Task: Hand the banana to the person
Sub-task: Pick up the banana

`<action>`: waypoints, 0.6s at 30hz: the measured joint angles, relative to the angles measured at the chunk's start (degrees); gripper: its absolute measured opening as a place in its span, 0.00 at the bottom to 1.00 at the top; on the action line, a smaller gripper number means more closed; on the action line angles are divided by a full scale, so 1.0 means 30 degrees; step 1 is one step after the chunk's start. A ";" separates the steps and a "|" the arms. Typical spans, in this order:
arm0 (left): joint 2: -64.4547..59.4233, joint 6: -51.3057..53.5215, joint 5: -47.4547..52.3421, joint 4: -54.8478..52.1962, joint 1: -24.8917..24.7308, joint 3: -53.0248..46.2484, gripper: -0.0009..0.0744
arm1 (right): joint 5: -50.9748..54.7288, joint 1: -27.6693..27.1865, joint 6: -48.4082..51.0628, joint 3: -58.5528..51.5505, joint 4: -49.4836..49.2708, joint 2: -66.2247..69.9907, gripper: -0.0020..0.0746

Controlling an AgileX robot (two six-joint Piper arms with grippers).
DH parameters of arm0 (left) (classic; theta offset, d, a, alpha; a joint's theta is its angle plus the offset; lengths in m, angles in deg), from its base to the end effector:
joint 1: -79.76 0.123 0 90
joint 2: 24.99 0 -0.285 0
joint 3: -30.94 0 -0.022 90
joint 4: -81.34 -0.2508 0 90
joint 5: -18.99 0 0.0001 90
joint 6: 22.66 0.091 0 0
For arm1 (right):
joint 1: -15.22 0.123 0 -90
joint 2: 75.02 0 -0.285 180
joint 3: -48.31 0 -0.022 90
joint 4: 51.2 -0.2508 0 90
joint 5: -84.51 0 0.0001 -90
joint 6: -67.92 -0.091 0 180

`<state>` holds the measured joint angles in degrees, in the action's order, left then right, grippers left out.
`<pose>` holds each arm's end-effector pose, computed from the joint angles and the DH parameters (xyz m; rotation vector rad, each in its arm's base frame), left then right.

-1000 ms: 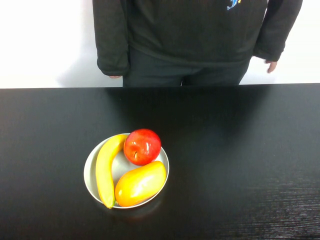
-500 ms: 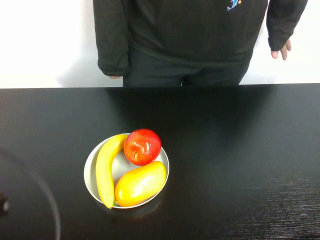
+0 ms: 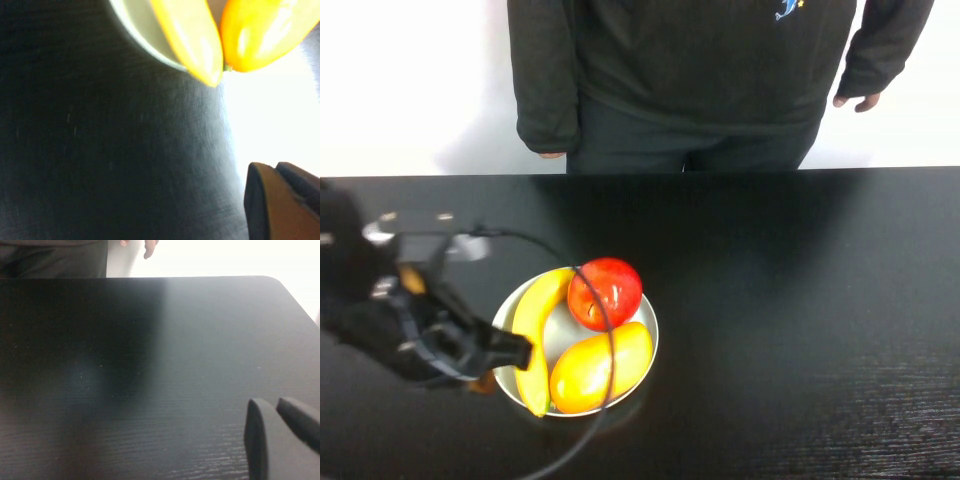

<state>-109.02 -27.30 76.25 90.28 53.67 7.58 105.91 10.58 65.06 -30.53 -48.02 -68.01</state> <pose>0.2108 -0.1165 0.2656 0.4451 2.8717 -0.3038 0.0522 -0.0061 0.1708 0.0881 1.8699 -0.0760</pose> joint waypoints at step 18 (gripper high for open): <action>-0.8346 0.0277 -0.3829 -0.3639 -0.1066 0.4293 0.60 | 0.0000 0.0000 0.0000 0.0000 0.0000 0.0000 0.02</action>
<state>-134.06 -26.47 64.76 79.36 50.48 20.46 105.91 10.58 65.06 -30.53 -48.02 -68.01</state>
